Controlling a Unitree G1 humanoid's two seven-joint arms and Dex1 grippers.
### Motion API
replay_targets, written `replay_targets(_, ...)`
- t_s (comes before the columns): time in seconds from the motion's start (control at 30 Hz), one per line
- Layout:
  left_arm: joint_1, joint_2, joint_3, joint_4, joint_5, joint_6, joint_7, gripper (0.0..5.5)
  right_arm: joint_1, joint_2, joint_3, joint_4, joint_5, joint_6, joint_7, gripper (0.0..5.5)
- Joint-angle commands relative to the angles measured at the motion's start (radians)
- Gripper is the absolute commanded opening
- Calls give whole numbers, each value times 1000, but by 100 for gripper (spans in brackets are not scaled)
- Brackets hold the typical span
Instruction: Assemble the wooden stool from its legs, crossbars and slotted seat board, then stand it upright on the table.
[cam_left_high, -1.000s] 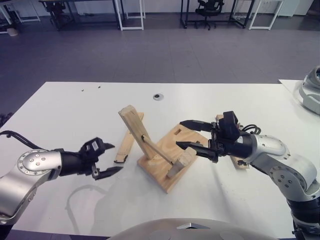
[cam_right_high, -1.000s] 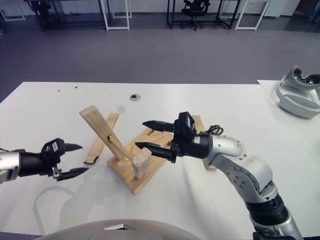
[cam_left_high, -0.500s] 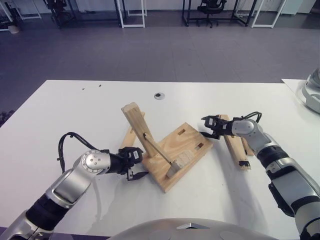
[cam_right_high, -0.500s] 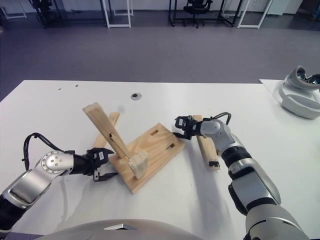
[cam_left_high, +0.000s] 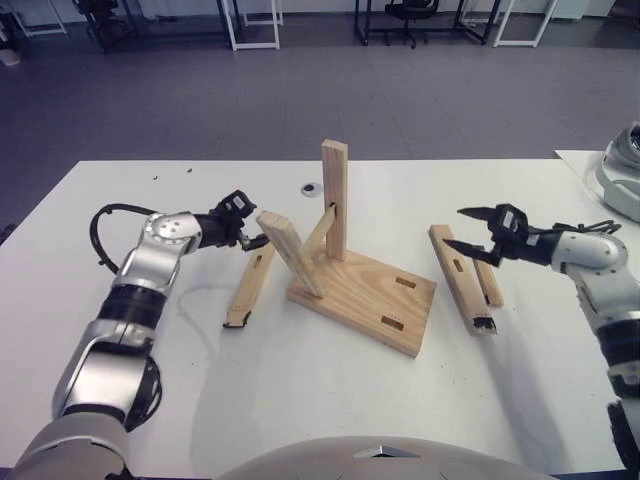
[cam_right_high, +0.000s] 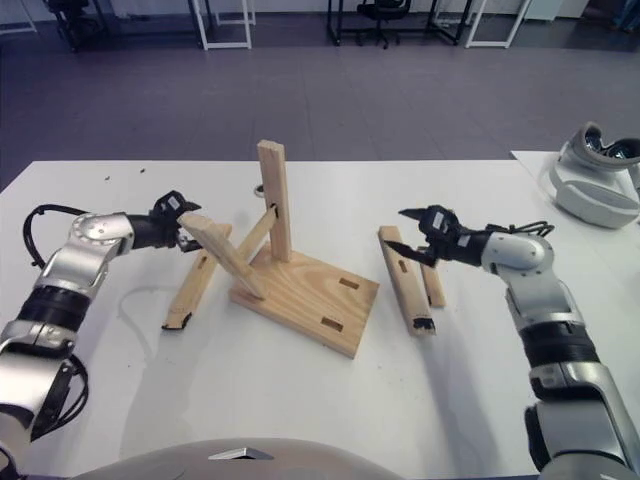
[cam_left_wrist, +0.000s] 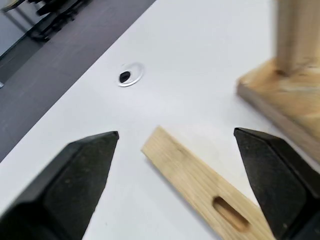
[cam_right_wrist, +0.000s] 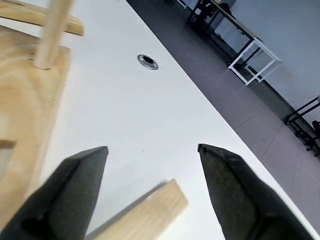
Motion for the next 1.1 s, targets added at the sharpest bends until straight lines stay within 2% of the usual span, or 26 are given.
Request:
replay_targets(0.03, 122, 91, -107, -259, 21, 47, -142, 427, -136, 104, 96, 254, -163, -120, -55, 338)
replay_targets(0.13, 92, 45, -203, -225, 126, 45, -117, 427, -208, 167, 188, 414, -286, -230, -48, 338)
replay_targets(0.23, -2, -99, -238, -43, 189, -12, -4, 427, -191, 188, 231, 462, -317, -296, 33, 338)
replay_targets(0.33, -113, -244, -203, 205, 204, -99, 136, 427, -151, 185, 213, 454, -290, -324, 72, 338)
replay_targets(0.43, -181, -282, -160, 387, 217, -176, 220, 427, -85, 193, 192, 356, -250, -311, 80, 338)
replay_targets(0.53, -192, -300, -122, 436, 196, -211, 241, 427, -41, 197, 160, 268, -247, -259, -2, 338)
replay_targets(0.67, -158, -304, -82, 389, 178, -214, 249, 427, 56, 146, 34, 59, -177, -130, -98, 338)
replay_targets(0.73, -122, -291, -52, 318, 165, -197, 257, 427, 90, 99, -75, -10, -132, -17, -161, 338)
replay_targets(0.8, -60, -281, 4, 187, 129, -147, 278, 427, 121, 75, -210, -39, -41, 143, -221, 338)
replay_targets(0.87, 25, -286, 72, 8, 62, -62, 305, 427, 181, 85, -297, -77, 39, 294, -258, 338)
replay_targets(0.97, 136, -298, 160, -205, -5, 46, 374, 427, 277, 158, -339, -169, 135, 489, -299, 338)
replay_targets(1.1, 194, -290, 201, -344, -34, 145, 424, 427, 350, 214, -378, -287, 212, 660, -352, 338)
